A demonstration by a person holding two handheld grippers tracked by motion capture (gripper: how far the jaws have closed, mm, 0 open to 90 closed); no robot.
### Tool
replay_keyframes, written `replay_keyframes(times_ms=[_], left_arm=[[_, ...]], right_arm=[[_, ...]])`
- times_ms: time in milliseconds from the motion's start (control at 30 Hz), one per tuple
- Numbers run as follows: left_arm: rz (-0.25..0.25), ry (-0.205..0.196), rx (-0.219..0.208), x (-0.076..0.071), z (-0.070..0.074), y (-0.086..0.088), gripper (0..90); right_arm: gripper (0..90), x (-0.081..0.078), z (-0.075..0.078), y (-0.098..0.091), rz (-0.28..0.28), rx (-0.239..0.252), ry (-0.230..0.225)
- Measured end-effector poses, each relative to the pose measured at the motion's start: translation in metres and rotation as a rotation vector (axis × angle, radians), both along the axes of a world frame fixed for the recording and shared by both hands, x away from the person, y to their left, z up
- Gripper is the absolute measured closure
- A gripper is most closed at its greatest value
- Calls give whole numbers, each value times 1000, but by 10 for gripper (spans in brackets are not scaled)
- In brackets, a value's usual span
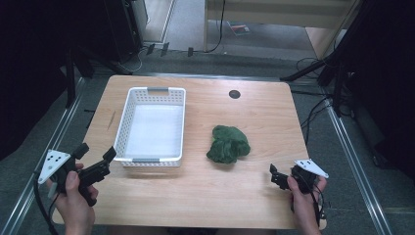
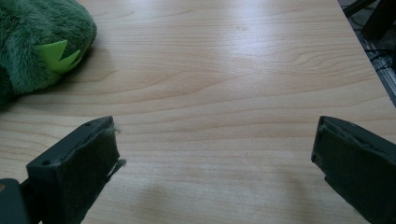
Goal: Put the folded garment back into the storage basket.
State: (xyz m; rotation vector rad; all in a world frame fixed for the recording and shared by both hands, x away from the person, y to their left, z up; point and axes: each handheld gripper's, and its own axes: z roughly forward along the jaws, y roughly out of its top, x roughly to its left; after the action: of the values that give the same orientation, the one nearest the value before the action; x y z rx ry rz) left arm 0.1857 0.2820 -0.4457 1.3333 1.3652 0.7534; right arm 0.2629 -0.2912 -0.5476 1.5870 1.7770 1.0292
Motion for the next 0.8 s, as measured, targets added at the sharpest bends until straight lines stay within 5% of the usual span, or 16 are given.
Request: replay_keyframes(times_ms=[800], left_arm=[[-169, 35, 33, 46, 17, -69, 84]], right_arm=[[8, 0, 0, 0, 4, 3, 2]])
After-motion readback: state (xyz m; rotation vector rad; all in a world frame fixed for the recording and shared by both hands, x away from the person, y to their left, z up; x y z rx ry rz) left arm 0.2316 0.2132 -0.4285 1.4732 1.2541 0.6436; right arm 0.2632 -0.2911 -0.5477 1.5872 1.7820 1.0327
